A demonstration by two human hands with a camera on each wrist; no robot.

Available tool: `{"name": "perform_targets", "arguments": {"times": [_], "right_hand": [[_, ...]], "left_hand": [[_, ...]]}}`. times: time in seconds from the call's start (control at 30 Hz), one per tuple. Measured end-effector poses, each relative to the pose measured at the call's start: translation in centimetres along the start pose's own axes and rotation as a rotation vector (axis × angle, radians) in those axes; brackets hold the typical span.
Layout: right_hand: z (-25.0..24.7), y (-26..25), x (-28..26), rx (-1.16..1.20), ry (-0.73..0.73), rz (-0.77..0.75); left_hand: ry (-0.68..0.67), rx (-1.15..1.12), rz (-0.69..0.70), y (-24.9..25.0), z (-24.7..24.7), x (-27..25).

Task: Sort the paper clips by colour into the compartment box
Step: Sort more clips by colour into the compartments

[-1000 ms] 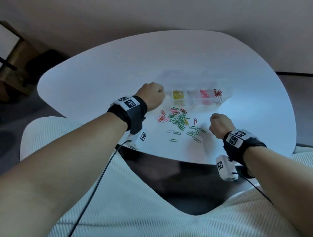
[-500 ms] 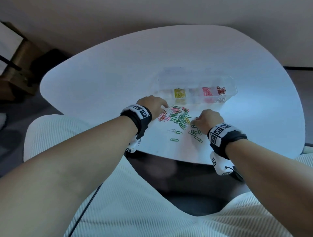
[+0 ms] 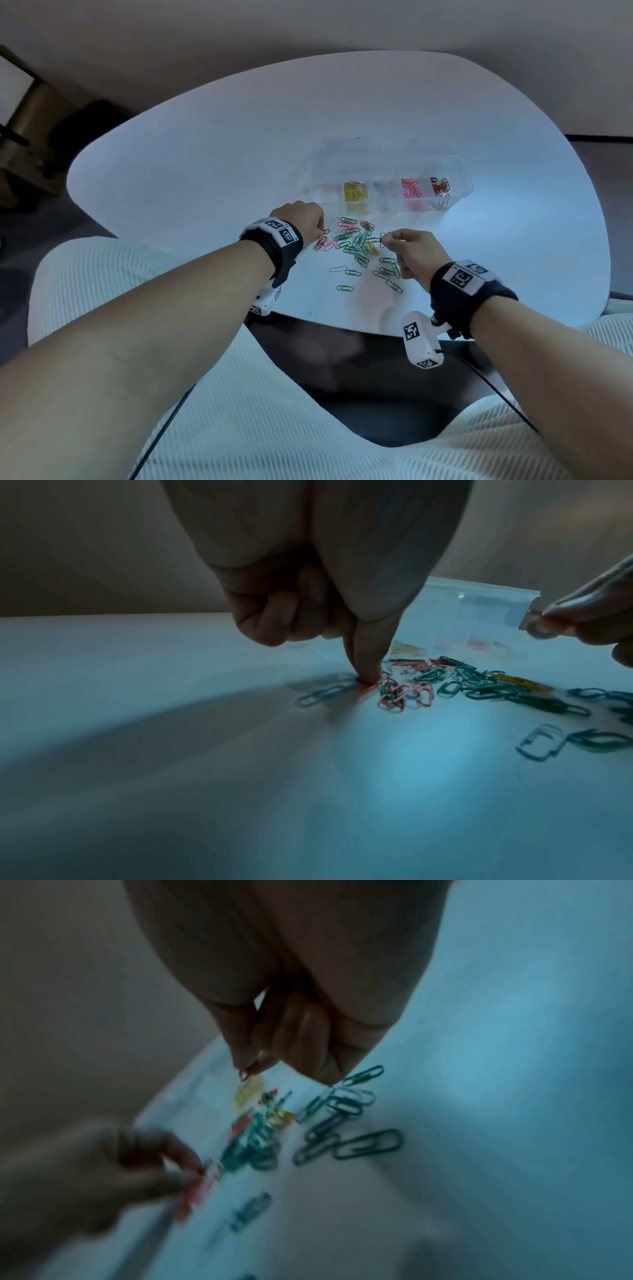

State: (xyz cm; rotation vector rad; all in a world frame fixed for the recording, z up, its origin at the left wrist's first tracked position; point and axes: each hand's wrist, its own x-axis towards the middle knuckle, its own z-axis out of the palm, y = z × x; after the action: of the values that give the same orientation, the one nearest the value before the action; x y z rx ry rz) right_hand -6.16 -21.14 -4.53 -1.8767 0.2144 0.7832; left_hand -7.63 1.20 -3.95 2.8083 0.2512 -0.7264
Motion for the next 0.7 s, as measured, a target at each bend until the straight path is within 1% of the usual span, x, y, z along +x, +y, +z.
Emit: {"name": "perform_targets", "arguments": {"times": [0.03, 0.1, 0.2, 0.3, 0.47, 0.57, 0.63, 0.7], "right_hand": [[-0.2, 0.0, -0.3, 0.127, -0.044, 0.022], [-0.5, -0.3, -0.7, 0.228, -0.111, 0.032], [-0.4, -0.8, -1.0, 0.249, -0.155, 0.021], [-0.1, -1.1, -1.4, 0.261, -0.170, 0.034], [0.3, -1.2, -2.1, 0.319, -0.122, 0.126], [0.2, -1.3, -2.2, 0.293, -0.065, 0.120], [-0.1, -1.5, -2.2, 0.292, -0.028, 0.105], [-0.4, -1.8, -2.2, 0.301, 0.006, 0.083]], "left_hand": [[-0.009, -0.021, -0.007, 0.0, 0.1, 0.0], [-0.034, -0.055, -0.024, 0.2, 0.2, 0.0], [-0.075, -0.091, -0.046, 0.6, 0.5, -0.2], [-0.095, -0.088, -0.046, 0.8, 0.7, -0.5], [-0.123, -0.081, -0.020, 0.4, 0.9, -0.6], [-0.099, -0.096, -0.008, 0.1, 0.7, -1.1], [-0.074, -0.151, 0.022, 0.6, 0.1, -1.5], [-0.069, -0.272, 0.091, 1.9, -0.6, -2.1]]}}
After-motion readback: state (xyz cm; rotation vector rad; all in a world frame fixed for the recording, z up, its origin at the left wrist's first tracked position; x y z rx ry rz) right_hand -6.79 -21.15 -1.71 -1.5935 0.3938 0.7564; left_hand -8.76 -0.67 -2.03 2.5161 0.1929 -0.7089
